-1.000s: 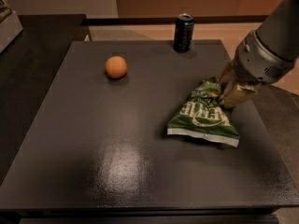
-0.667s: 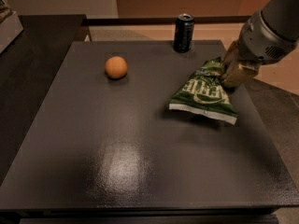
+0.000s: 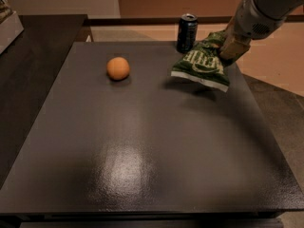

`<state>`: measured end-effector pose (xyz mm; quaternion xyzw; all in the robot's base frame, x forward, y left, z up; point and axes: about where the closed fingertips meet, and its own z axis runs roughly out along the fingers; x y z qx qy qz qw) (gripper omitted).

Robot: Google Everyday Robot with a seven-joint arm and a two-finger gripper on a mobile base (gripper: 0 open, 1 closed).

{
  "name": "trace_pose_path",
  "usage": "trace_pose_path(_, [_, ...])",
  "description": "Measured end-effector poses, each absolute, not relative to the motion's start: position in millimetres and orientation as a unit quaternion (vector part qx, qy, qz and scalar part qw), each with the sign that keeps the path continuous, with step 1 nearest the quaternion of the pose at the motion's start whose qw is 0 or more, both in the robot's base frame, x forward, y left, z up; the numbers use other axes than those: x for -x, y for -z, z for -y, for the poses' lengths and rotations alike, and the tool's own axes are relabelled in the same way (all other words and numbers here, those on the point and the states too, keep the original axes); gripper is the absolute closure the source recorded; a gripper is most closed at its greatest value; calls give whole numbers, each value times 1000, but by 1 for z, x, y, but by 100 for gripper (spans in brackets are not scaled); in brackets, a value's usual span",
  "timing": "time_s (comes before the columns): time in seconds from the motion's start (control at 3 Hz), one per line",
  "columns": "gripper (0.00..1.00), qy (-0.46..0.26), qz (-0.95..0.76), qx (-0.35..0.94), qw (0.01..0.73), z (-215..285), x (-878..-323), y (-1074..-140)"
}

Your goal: Move green jalapeno chip bag near pepsi can

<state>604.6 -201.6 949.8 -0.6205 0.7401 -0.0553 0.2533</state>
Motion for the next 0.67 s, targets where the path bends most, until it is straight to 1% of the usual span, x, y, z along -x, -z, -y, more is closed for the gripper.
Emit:
trace_pose_path(0.33, [100, 79, -747, 605, 262, 209, -646, -942])
trace_pose_path(0.67, [82, 95, -759, 586, 267, 216, -675, -931])
